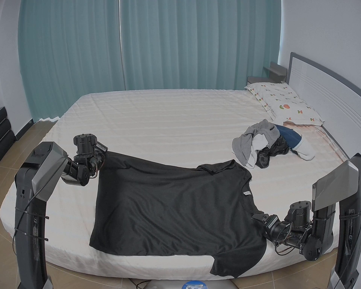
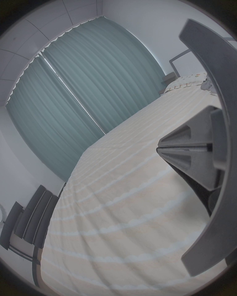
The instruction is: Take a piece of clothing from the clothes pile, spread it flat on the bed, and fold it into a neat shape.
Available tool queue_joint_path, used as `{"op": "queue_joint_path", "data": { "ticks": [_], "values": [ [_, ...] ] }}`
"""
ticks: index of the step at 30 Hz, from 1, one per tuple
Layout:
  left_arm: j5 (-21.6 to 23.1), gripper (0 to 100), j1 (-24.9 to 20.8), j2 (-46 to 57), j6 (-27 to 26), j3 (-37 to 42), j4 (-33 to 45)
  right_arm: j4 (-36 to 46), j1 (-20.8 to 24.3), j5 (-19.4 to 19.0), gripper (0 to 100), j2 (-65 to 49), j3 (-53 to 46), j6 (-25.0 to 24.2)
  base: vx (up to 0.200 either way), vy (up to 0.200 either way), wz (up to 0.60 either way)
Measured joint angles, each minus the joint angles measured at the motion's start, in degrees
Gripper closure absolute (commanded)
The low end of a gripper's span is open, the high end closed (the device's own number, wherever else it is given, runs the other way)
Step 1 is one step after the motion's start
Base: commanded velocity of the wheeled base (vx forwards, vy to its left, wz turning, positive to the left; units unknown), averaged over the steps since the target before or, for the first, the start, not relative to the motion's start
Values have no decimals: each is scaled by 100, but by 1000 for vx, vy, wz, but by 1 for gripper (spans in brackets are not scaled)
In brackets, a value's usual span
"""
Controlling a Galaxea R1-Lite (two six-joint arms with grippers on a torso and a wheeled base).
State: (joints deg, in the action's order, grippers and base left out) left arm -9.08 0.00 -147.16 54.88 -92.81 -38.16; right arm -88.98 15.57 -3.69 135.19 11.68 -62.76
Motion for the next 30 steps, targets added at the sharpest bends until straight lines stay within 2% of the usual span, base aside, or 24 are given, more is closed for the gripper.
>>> {"op": "queue_joint_path", "data": {
  "ticks": [9, 22, 23, 30],
  "values": [
    [-222, 100, 21, -553, -223, -1100, 532, 0, 0, 4, 0, 0, 0, 0, 0, 0, 0],
    [-367, 100, 123, -1022, -312, -1591, 808, 0, 0, 11, 0, 0, 0, -6, 0, 0, 0],
    [-364, 0, 126, -1031, -310, -1591, 813, 0, 0, 11, 0, 0, 0, -9, 0, 0, 0],
    [-374, 0, 132, -1017, -288, -1430, 802, 0, 0, 11, 0, 0, 0, -9, 0, 0, 0]
  ]
}}
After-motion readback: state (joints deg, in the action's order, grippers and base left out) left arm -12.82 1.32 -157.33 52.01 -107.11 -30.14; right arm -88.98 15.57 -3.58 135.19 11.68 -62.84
